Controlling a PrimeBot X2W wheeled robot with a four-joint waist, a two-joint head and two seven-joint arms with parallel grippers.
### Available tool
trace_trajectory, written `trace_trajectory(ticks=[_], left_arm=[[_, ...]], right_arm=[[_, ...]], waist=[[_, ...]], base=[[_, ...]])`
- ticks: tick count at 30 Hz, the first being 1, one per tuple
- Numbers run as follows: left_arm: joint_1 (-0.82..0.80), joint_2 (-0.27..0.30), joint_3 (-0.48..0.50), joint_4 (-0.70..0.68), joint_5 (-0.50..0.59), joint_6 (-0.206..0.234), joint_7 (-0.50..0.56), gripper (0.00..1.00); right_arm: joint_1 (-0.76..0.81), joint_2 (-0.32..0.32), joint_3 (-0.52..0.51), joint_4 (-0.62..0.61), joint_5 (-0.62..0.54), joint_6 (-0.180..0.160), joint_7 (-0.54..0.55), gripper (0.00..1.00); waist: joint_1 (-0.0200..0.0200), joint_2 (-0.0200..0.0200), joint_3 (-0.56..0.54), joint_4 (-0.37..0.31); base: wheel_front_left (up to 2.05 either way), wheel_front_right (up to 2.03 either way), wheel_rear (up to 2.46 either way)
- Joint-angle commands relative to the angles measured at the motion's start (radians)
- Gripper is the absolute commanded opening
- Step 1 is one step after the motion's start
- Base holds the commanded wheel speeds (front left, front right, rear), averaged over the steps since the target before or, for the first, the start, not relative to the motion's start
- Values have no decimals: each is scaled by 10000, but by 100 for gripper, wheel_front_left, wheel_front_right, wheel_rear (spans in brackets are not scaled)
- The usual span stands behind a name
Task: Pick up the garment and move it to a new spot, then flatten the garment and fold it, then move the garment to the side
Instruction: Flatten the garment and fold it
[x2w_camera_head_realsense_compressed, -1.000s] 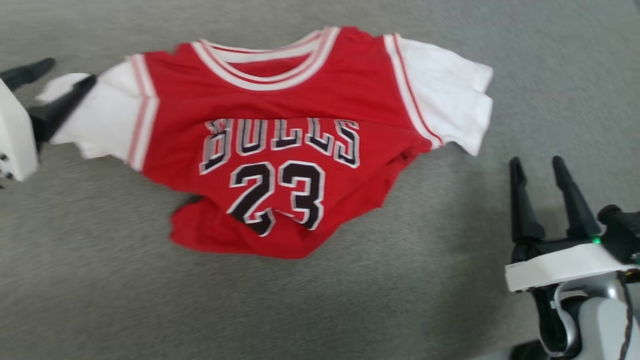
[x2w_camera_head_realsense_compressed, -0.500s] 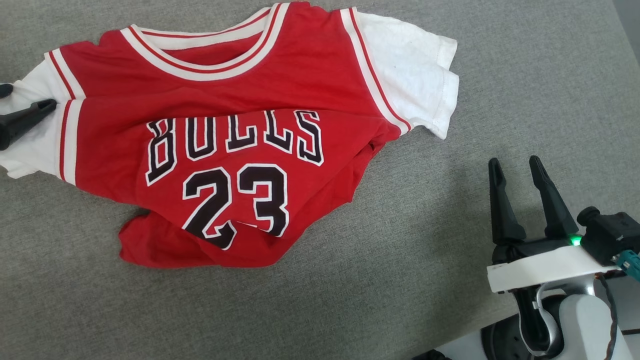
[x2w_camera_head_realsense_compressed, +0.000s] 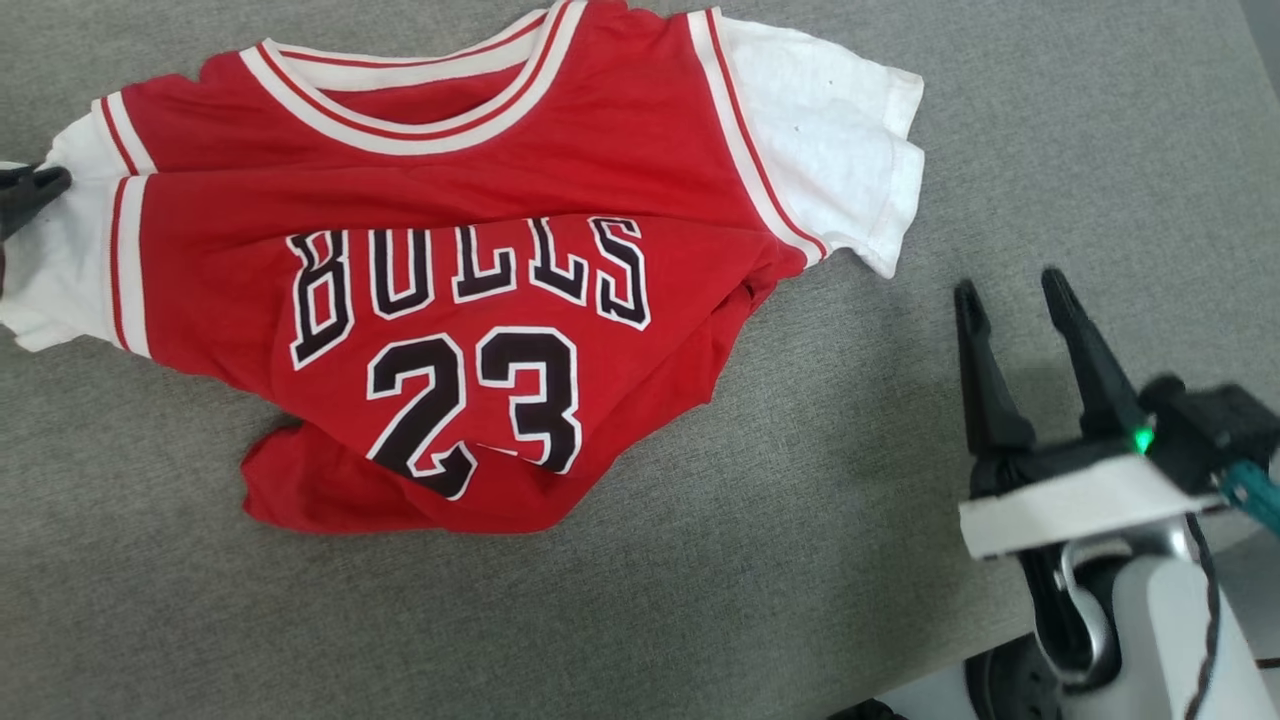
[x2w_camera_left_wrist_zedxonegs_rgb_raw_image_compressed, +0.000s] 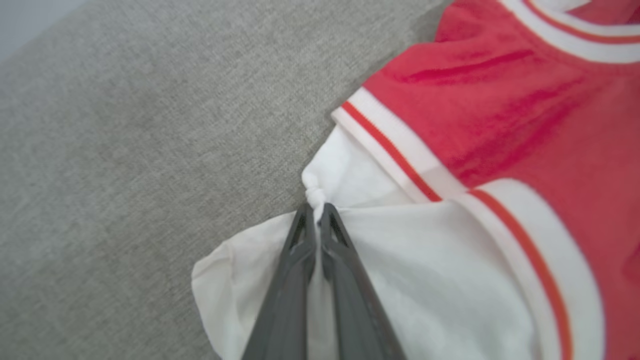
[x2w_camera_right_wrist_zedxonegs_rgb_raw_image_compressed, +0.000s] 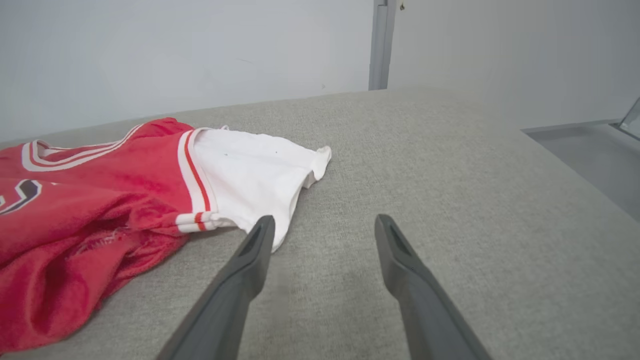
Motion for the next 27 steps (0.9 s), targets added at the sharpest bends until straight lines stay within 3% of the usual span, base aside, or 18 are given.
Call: trace_trajectory(ticks=[1, 6, 8, 14, 17, 27], left_arm=[[639, -216, -451, 125, 8, 26, 103, 0], [595, -461, -439, 7, -86, 14, -89, 0], [554, -609, -422, -83, -100, 14, -173, 0], [338, -988, -423, -310, 44, 12, -354, 0], [267, -1140, -438, -410, 103, 12, -439, 0], [284, -1363, -505, -451, 131, 15, -601, 0]], right_arm=[[-374, 12, 90, -208, -364, 1, 336, 100], [-1727, 12, 548, -453, -1435, 1, 2267, 100], [-2487, -275, 831, -285, -1718, -1, 3369, 100], [-4949, -1561, 1379, 981, -783, -1, 6495, 100], [-5978, -1967, 1427, 1905, -191, -1, 7565, 100], [-7174, -2115, 2039, 4306, 952, 2, 9151, 100]], waist=[[0, -1, -48, 52], [0, -1, -125, 269], [0, -1, -107, 423], [0, -1, 187, 978], [0, -1, 367, 1227], [0, -1, 650, 1607]], base=[[0, 0, 0], [0, 0, 0], [0, 0, 0], [0, 0, 0], [0, 0, 0], [0, 0, 0]])
